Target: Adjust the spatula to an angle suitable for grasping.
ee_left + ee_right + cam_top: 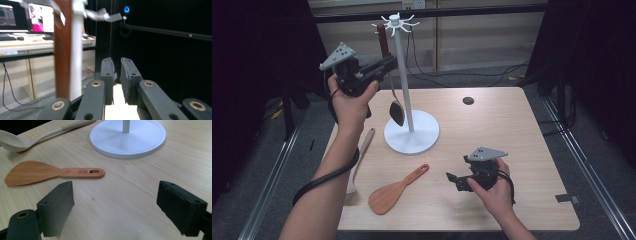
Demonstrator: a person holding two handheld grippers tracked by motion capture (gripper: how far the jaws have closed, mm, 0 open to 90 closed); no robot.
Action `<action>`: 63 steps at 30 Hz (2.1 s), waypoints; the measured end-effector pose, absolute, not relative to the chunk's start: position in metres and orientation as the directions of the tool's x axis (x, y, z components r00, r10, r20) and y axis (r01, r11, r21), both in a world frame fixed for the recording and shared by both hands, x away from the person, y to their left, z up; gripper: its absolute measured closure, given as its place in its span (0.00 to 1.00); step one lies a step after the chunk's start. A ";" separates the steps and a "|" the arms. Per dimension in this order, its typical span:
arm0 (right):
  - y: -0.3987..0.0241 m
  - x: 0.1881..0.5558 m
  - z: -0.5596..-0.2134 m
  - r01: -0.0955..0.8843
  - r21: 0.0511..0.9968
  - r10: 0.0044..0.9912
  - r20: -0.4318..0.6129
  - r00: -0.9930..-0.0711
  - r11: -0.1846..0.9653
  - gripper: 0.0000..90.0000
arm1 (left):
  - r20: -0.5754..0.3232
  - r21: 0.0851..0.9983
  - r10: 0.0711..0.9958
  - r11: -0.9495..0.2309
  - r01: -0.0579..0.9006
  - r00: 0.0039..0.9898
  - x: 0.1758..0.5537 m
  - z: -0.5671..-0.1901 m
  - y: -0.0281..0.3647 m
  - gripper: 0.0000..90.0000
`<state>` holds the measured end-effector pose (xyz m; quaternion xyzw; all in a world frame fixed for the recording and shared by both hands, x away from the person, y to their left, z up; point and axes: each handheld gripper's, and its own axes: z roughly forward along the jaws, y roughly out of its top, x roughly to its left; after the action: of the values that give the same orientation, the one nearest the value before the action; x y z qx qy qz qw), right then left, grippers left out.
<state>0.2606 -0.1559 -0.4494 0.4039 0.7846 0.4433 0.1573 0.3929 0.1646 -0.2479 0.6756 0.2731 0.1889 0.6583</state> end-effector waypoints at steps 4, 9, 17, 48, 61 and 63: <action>-0.154 0.260 -0.449 0.493 0.823 0.771 0.111 -0.627 0.283 0.15 | -0.118 0.989 0.604 -0.003 0.150 0.788 0.380 -0.273 0.168 0.85; -0.152 0.260 -0.450 0.493 0.820 0.769 0.106 -0.630 0.290 0.15 | -0.138 0.981 0.609 -0.025 0.193 0.781 0.368 -0.310 0.174 0.78; -0.149 0.260 -0.452 0.497 0.815 0.767 0.106 -0.633 0.298 0.15 | -0.177 0.961 0.623 -0.058 0.271 0.762 0.354 -0.357 0.188 0.72; -0.147 0.259 -0.451 0.495 0.815 0.764 0.104 -0.636 0.301 0.15 | -0.200 0.850 0.803 -0.142 0.507 0.561 0.368 -0.444 0.250 0.66; -0.147 0.259 -0.451 0.496 0.815 0.765 0.104 -0.636 0.302 0.15 | -0.173 0.777 0.846 -0.198 0.597 0.505 0.378 -0.449 0.261 0.59; -0.147 0.259 -0.452 0.495 0.814 0.763 0.103 -0.638 0.304 0.15 | -0.151 0.760 0.857 -0.219 0.613 0.493 0.381 -0.448 0.262 0.58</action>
<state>0.2591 -0.1471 -0.4517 0.3970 0.7927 0.4364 0.1537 0.3808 0.2624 -0.4484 0.7656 0.4798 0.1523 0.4006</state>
